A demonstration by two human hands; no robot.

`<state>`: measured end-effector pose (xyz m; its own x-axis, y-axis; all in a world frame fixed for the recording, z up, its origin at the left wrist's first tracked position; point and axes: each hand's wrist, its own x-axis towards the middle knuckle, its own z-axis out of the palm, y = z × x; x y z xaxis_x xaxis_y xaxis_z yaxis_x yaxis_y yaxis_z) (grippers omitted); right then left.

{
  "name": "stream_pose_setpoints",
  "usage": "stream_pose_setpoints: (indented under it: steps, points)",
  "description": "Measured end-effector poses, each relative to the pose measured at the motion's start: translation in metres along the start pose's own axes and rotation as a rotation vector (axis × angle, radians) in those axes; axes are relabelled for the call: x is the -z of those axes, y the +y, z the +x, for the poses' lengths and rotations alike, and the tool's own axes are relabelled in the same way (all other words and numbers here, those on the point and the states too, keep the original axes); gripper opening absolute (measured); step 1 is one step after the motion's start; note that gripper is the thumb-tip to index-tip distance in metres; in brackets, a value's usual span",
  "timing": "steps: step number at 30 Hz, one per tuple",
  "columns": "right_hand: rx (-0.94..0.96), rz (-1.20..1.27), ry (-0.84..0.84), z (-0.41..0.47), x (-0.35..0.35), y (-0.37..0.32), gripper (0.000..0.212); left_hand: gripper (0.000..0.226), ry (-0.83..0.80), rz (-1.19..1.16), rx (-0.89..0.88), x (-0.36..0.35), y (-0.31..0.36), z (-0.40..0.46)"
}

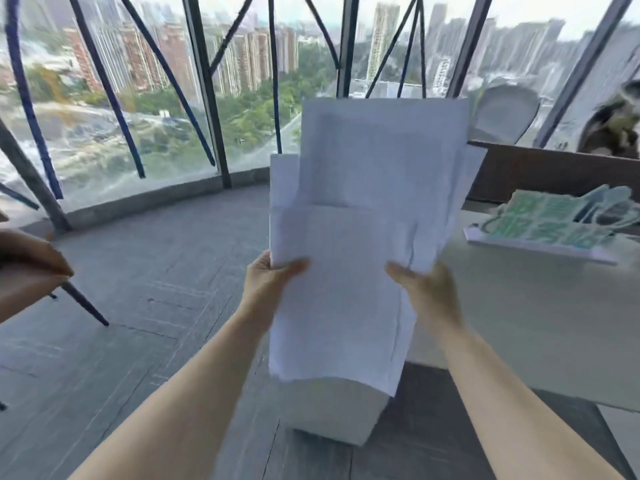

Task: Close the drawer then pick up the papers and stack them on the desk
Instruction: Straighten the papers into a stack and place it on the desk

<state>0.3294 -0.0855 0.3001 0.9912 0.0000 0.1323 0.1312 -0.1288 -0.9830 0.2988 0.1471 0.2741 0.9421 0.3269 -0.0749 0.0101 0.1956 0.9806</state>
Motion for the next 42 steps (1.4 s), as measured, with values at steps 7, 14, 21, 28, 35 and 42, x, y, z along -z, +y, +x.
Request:
stream_pose_setpoints:
  steps: [7,14,21,28,35,42]
  points:
    - [0.022,0.058,0.058,0.149,0.065,0.032,0.027,0.034,0.004,0.051,-0.116,-0.114,0.008,0.119]
    - [-0.344,0.118,-0.031,0.207,0.078,0.142,0.020,0.042,-0.025,0.159,0.163,-0.133,-0.107,0.172]
    - [-0.460,-0.020,-0.032,0.235,0.049,0.173,0.010,0.039,-0.051,0.176,0.261,-0.151,-0.124,0.226]
    - [-0.428,-0.195,0.014,0.313,-0.012,0.173,0.021,0.035,0.120,0.408,0.257,-0.131,-0.114,0.315]
    - [-0.579,-0.352,-0.114,0.347,-0.064,0.238,0.018,0.021,0.062,0.719,0.346,-0.087,-0.148,0.380]
    - [-0.606,-0.668,-0.080,0.341,-0.073,0.274,0.019,0.024,0.022,0.930,0.362,-0.069,-0.189,0.391]
